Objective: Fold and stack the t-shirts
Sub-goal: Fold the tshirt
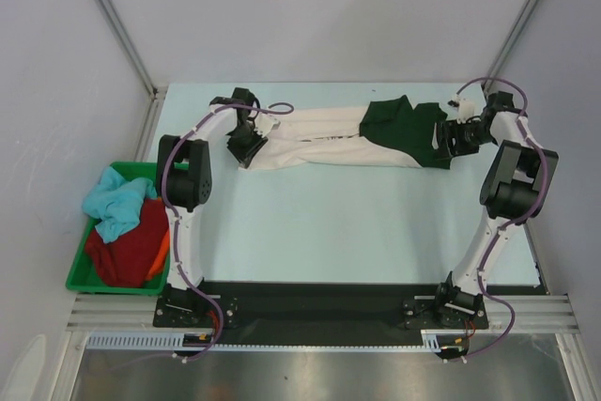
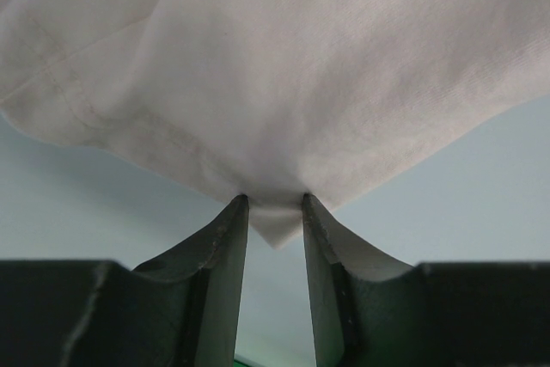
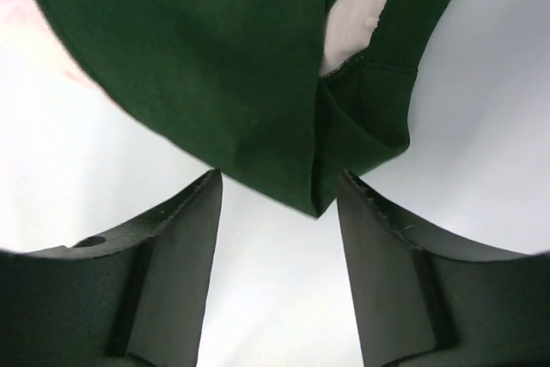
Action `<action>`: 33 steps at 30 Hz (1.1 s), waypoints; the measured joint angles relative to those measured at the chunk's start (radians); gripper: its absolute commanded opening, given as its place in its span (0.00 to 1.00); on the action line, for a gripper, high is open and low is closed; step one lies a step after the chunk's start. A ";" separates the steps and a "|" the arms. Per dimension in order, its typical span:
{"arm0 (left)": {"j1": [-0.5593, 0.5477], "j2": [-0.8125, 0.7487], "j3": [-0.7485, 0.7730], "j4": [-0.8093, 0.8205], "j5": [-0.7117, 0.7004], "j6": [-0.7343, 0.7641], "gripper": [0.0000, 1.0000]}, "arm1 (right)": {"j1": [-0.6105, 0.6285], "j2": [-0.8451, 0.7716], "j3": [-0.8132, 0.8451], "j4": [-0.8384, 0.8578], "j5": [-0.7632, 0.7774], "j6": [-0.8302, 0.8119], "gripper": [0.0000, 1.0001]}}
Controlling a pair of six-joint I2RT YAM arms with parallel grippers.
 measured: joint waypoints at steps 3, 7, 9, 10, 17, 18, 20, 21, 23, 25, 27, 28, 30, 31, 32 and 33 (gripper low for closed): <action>0.000 0.001 0.001 -0.001 -0.002 0.000 0.36 | -0.006 0.050 0.029 -0.018 -0.017 -0.007 0.53; 0.000 0.002 0.002 -0.001 -0.007 0.000 0.36 | -0.018 0.122 0.055 -0.047 -0.045 -0.024 0.16; 0.000 0.002 0.002 -0.001 -0.010 0.000 0.36 | -0.026 0.127 0.056 -0.055 -0.054 -0.034 0.00; 0.000 0.002 0.002 -0.001 -0.012 0.000 0.36 | -0.031 0.127 0.058 -0.064 -0.059 -0.038 0.00; 0.010 0.002 -0.002 0.004 -0.016 0.001 0.35 | -0.068 0.127 0.065 -0.128 -0.066 -0.084 0.00; 0.014 0.002 -0.002 0.005 -0.014 0.001 0.35 | -0.074 0.127 0.065 -0.135 -0.066 -0.089 0.00; 0.023 0.002 -0.002 0.007 -0.014 0.001 0.35 | -0.089 0.127 0.065 -0.148 -0.066 -0.097 0.00; 0.028 0.002 -0.002 0.008 -0.015 0.001 0.35 | -0.097 0.127 0.065 -0.153 -0.066 -0.101 0.00; 0.039 0.002 -0.002 0.011 -0.015 0.001 0.35 | -0.107 0.127 0.065 -0.158 -0.066 -0.104 0.00; 0.048 0.002 -0.001 0.015 -0.014 0.002 0.35 | -0.112 0.127 0.065 -0.163 -0.066 -0.106 0.00; 0.055 0.002 -0.001 0.017 -0.016 0.003 0.34 | -0.113 0.127 0.065 -0.166 -0.065 -0.108 0.00; 0.059 0.002 -0.001 0.018 -0.016 0.003 0.34 | -0.112 0.127 0.065 -0.168 -0.064 -0.109 0.04; 0.063 0.002 0.000 0.019 -0.014 0.003 0.34 | -0.111 0.127 0.065 -0.175 -0.062 -0.112 0.28; 0.064 0.002 0.002 0.019 -0.016 0.004 0.34 | -0.110 0.126 0.065 -0.178 -0.051 -0.123 0.34; 0.065 0.002 0.002 0.019 -0.018 0.005 0.34 | -0.110 0.124 0.065 -0.179 -0.043 -0.130 0.41; 0.067 0.002 0.003 0.019 -0.018 0.005 0.34 | -0.110 0.117 0.062 -0.174 -0.034 -0.131 0.43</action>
